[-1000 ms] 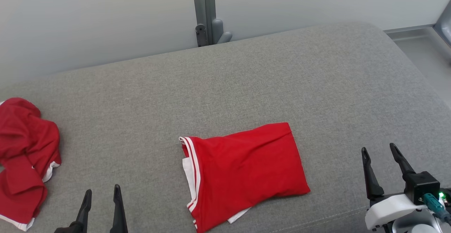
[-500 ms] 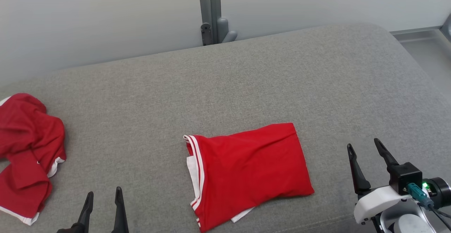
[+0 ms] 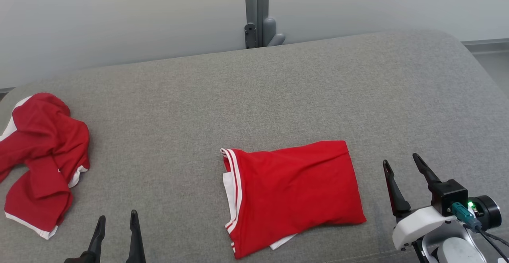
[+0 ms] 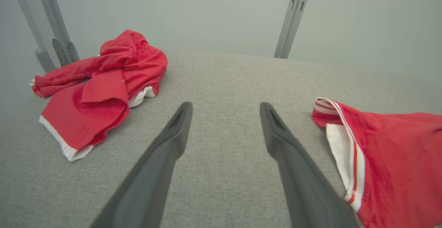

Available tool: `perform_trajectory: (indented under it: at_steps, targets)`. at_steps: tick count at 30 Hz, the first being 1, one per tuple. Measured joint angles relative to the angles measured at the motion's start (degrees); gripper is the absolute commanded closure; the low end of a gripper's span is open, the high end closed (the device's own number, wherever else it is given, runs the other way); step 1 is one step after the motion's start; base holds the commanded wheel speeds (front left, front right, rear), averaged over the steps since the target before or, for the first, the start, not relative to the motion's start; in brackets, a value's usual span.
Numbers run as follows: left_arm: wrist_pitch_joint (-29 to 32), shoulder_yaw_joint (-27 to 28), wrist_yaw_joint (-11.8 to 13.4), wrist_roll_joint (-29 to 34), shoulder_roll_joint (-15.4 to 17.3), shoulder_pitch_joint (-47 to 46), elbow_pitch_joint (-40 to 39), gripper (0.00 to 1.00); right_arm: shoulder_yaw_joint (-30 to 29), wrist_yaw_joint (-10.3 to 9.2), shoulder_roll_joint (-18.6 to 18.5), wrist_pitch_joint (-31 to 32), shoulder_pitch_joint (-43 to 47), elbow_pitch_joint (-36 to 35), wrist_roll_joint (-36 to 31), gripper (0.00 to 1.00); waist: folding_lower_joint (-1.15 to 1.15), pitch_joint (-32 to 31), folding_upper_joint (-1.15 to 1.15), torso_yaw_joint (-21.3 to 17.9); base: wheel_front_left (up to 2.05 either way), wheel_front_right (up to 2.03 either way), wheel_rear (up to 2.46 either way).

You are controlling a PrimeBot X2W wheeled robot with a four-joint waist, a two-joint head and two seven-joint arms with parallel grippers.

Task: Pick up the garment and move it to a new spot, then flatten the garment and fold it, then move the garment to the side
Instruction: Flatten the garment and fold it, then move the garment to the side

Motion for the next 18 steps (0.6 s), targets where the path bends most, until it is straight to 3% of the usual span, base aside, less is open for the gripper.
perform_trajectory:
  at_steps: [18]
  targets:
    - [0.0, 0.1, 0.1, -0.1, 0.0, 0.1, -0.2, 0.00, 1.4, 0.00, -0.2, 0.0, -0.9, -1.5, 0.9, 0.00, 0.00, 0.2, 0.00, 1.2, 0.00, 0.00, 0.00]
